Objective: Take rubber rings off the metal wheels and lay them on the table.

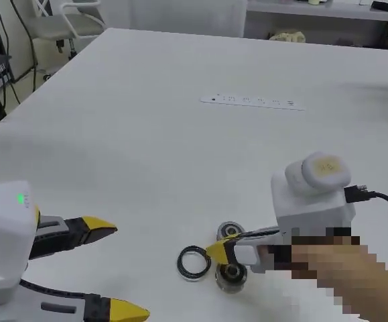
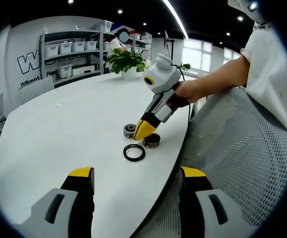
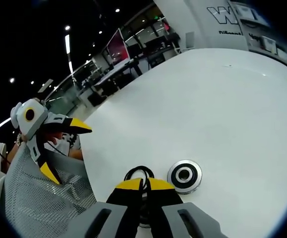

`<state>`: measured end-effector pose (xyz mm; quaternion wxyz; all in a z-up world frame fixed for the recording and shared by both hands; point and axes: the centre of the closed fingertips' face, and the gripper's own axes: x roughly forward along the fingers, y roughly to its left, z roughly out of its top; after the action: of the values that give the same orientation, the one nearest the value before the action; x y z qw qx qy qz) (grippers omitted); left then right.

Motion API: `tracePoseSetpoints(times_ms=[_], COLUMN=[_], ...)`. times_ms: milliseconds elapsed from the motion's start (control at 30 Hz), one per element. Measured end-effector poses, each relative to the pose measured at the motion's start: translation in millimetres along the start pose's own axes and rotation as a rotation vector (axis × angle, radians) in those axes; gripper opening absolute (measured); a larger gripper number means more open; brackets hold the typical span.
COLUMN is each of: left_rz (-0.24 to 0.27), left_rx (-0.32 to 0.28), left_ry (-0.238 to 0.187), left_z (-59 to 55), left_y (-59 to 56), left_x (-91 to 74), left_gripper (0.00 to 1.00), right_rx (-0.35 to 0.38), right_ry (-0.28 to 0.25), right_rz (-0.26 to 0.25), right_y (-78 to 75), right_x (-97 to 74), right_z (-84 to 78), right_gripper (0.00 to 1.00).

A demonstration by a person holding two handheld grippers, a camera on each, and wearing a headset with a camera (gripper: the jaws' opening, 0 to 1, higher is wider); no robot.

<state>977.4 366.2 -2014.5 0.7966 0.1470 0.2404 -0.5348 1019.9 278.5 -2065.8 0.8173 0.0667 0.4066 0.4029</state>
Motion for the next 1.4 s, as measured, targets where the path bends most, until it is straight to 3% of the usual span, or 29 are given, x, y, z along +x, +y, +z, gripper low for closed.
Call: tracePoseSetpoints(times_ms=[567,1100,1400], left_rz=[0.000,-0.016,-0.016], left_rx=[0.002,0.004,0.016], left_ry=[-0.007,-0.025,-0.045], left_z=[1.8,5.5,9.8], left_y=[-0.3,-3.3,-3.8], left_x=[0.0,1.0,0.2], left_gripper=[0.67,0.67,0.67], right_rx=[-0.038,-0.082,-0.231], right_ry=[-0.063,-0.214,-0.260], right_rz=[-0.022,-0.068,-0.088], right_y=[-0.1,-3.0,12.0], right_x=[-14.7,-47.7,-69.4], right_z=[21.4,63.7,82.5], right_gripper=[0.01,0.03,0.09])
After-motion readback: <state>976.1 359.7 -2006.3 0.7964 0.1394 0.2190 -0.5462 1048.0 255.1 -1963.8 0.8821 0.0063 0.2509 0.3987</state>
